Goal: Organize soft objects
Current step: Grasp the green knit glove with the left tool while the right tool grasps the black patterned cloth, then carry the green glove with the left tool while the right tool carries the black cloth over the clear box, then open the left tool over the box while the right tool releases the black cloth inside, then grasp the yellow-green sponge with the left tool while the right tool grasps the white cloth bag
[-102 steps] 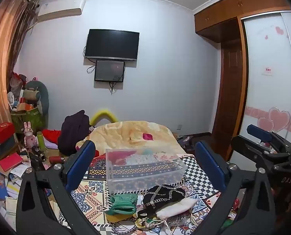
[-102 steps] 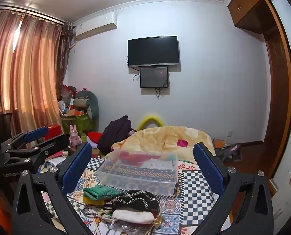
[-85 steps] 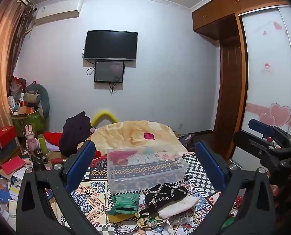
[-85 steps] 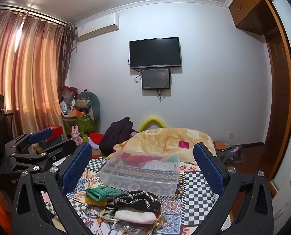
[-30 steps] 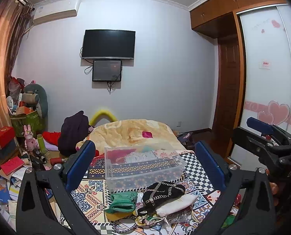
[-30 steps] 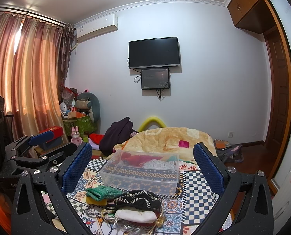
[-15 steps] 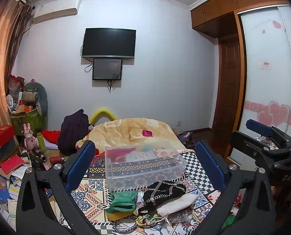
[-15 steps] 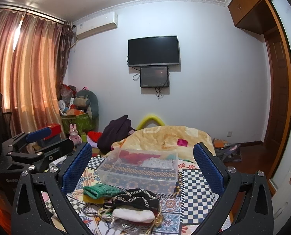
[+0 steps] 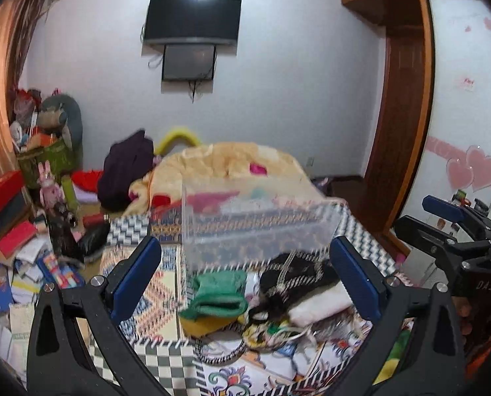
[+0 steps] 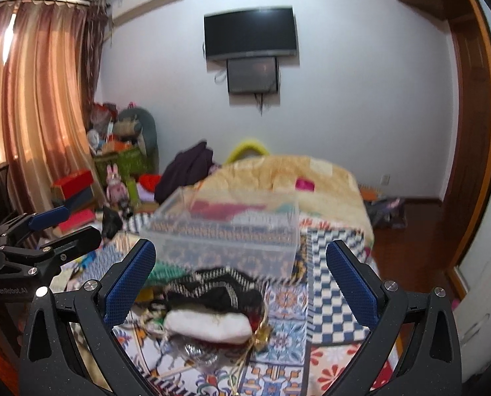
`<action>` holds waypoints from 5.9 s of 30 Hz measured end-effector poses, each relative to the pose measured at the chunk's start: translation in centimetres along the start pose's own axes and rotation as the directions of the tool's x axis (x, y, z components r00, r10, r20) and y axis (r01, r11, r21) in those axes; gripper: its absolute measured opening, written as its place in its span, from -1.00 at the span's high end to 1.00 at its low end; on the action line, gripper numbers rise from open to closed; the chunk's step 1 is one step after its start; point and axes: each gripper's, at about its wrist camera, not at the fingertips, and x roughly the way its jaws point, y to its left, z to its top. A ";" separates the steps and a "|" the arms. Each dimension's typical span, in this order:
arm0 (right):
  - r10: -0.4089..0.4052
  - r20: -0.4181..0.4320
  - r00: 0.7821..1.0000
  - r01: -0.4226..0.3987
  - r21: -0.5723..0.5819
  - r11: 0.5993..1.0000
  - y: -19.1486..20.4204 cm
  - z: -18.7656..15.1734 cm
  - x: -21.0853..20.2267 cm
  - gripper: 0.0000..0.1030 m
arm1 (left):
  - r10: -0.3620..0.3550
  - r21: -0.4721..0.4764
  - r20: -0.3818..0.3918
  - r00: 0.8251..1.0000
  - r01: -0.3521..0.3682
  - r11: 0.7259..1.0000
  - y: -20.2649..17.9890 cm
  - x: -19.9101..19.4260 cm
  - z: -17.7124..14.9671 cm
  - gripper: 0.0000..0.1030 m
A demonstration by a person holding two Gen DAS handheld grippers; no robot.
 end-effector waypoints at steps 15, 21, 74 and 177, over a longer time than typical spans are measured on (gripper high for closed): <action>0.109 -0.240 0.965 -0.105 0.029 0.994 0.5 -4.1 6.2 -1.00 | 0.025 -0.061 -0.203 0.979 -0.038 0.997 3.1 6.9 -5.0 -0.94; 0.110 -0.255 0.961 -0.104 0.034 0.994 1.0 -3.9 7.6 -0.97 | 0.005 -0.063 -0.223 0.975 -0.020 0.998 3.1 8.5 -5.1 -0.66; 0.048 0.008 0.999 -0.048 0.055 0.997 -1.9 4.3 5.7 0.64 | -0.058 -0.043 0.023 0.998 0.059 0.997 2.4 5.6 5.1 0.62; 0.116 -0.337 0.935 -0.113 0.029 0.993 1.0 -6.4 8.3 0.21 | 0.082 -0.043 -0.300 0.950 -0.100 0.994 5.4 9.4 -6.4 -0.76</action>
